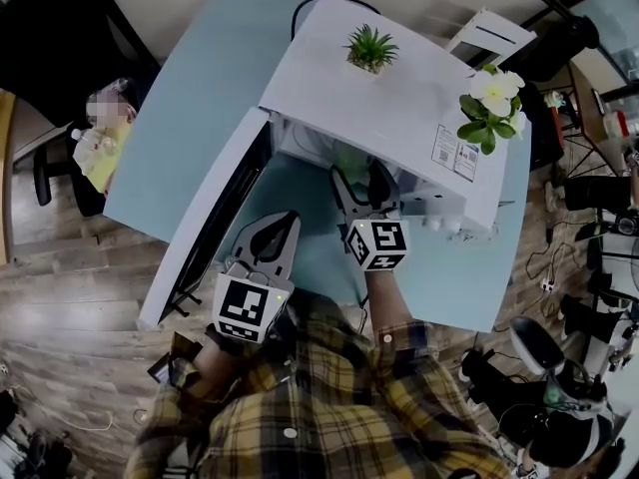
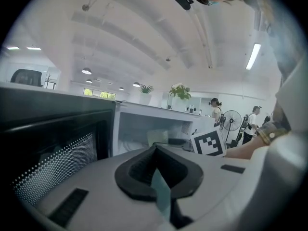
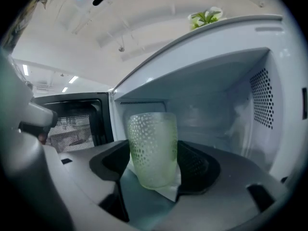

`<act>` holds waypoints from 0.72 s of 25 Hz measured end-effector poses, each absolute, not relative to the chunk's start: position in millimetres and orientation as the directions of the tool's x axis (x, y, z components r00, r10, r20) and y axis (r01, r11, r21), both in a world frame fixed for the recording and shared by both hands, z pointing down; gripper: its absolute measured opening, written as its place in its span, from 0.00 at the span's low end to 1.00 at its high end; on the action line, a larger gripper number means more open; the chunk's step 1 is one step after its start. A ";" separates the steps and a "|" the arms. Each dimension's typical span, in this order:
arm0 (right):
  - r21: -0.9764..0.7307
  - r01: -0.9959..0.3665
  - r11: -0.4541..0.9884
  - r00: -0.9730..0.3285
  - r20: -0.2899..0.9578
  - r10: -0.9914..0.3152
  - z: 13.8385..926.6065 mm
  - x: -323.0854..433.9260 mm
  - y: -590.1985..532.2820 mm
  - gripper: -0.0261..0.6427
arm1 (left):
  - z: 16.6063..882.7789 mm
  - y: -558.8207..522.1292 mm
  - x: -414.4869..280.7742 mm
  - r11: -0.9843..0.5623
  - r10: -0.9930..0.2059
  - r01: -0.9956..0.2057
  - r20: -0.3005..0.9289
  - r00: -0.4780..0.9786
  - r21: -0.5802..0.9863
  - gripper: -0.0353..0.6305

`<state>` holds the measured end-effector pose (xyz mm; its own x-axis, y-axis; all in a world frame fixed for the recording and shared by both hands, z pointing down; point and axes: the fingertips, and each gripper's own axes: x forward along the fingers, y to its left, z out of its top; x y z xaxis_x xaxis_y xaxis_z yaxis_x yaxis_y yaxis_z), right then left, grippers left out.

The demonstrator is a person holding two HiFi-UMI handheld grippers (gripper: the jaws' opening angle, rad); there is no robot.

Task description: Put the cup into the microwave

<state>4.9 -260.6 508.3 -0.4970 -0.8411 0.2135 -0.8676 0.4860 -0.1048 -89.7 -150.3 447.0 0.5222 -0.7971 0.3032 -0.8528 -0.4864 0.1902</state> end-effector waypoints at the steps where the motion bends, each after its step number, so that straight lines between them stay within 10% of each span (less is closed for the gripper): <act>1: -0.104 -0.870 0.481 -0.492 0.212 -0.844 509.3 4.9 -261.6 0.50 | 446.0 -150.6 -90.8 -0.484 -0.800 -0.854 0.300 0.520 0.190 0.04; 18: -0.097 -0.901 0.423 -0.433 0.259 -0.863 530.6 11.8 -262.6 0.50 | 444.4 -144.8 -96.3 -0.477 -0.807 -0.854 0.283 0.519 0.208 0.04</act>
